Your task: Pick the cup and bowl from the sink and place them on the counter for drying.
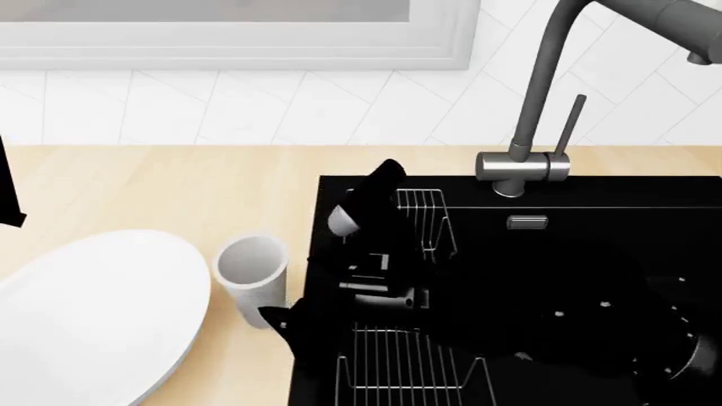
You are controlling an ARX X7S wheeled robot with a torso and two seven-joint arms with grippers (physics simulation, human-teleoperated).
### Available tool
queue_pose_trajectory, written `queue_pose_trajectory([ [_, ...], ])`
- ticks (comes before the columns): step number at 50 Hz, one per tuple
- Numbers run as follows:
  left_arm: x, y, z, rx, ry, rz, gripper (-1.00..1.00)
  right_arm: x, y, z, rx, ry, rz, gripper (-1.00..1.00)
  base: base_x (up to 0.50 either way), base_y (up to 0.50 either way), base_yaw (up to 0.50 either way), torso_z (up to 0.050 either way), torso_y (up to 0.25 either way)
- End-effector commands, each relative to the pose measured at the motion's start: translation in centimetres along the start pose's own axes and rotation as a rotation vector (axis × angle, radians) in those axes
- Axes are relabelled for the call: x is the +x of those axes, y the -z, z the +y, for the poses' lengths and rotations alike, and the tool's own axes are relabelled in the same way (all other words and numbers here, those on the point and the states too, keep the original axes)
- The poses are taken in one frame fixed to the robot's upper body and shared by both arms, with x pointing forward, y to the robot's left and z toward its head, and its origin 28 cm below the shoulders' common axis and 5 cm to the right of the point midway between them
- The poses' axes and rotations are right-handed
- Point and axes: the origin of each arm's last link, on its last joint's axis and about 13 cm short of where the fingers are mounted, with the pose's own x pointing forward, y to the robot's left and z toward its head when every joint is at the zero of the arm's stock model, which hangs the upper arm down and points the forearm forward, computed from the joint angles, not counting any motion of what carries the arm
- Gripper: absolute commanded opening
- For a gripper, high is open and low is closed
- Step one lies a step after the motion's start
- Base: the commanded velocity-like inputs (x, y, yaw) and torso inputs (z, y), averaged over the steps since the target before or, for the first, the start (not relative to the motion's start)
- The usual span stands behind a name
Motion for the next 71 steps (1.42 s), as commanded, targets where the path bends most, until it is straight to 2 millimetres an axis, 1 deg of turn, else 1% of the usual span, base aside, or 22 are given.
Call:
queue_pose_trajectory([
  [1,0.1,-0.1,0.0,0.001,0.002,-0.002,1.00,-2.5,-0.4,1.0,-0.051,0.003,-0.002,1.00,0.00,0.00,0.00,0.000,0.000],
  [5,0.1,-0.2,-0.1,0.001,0.004,-0.002,1.00,-3.9,-0.5,1.4,-0.067,0.016,-0.022,1.00,0.00,0.00,0.00,0.000,0.000],
  [14,0.1,-0.2,0.0,0.004,0.004,-0.002,1.00,-8.2,-1.2,2.8,-0.110,0.069,-0.087,1.00,0.00,0.00,0.00,0.000,0.000],
  [18,0.0,-0.1,0.0,0.004,0.004,-0.001,1.00,-9.6,-1.2,3.3,-0.124,0.095,-0.109,1.00,0.00,0.00,0.00,0.000,0.000],
  [25,0.0,0.0,-0.1,0.005,0.006,0.002,1.00,-11.7,-1.1,4.2,-0.158,0.160,-0.224,1.00,0.00,0.00,0.00,0.000,0.000],
  [31,0.0,0.0,-0.2,0.006,0.010,0.003,1.00,-14.3,-0.9,4.9,-0.189,0.262,-0.356,1.00,0.00,0.00,0.00,0.000,0.000],
  [38,0.0,0.1,-0.4,0.006,0.017,0.005,1.00,-16.0,-0.9,5.4,-0.240,0.376,-0.461,1.00,0.00,0.00,0.00,0.000,0.000],
  [46,0.0,0.2,-0.4,0.008,0.018,0.009,1.00,-17.3,-1.6,5.8,-0.356,0.563,-0.606,1.00,0.00,0.00,0.00,0.000,0.000],
  [56,-0.1,0.6,-0.6,0.005,0.020,0.016,1.00,-17.9,-1.7,6.5,-0.447,0.789,-0.827,1.00,0.00,0.00,0.00,0.000,0.000],
  [61,-0.2,0.6,-0.7,0.001,0.021,0.017,1.00,-17.8,-1.6,7.2,-0.490,0.824,-0.904,1.00,0.00,0.00,0.00,0.000,0.000],
  [69,-0.4,0.9,-0.7,-0.005,0.022,0.018,1.00,-17.3,-1.7,7.7,-0.545,0.835,-0.999,1.00,0.00,0.00,0.00,0.000,0.000],
  [71,-0.4,0.9,-0.7,-0.007,0.021,0.014,1.00,-17.2,-1.8,8.0,-0.571,0.835,-1.053,1.00,0.00,0.00,0.00,0.000,0.000],
])
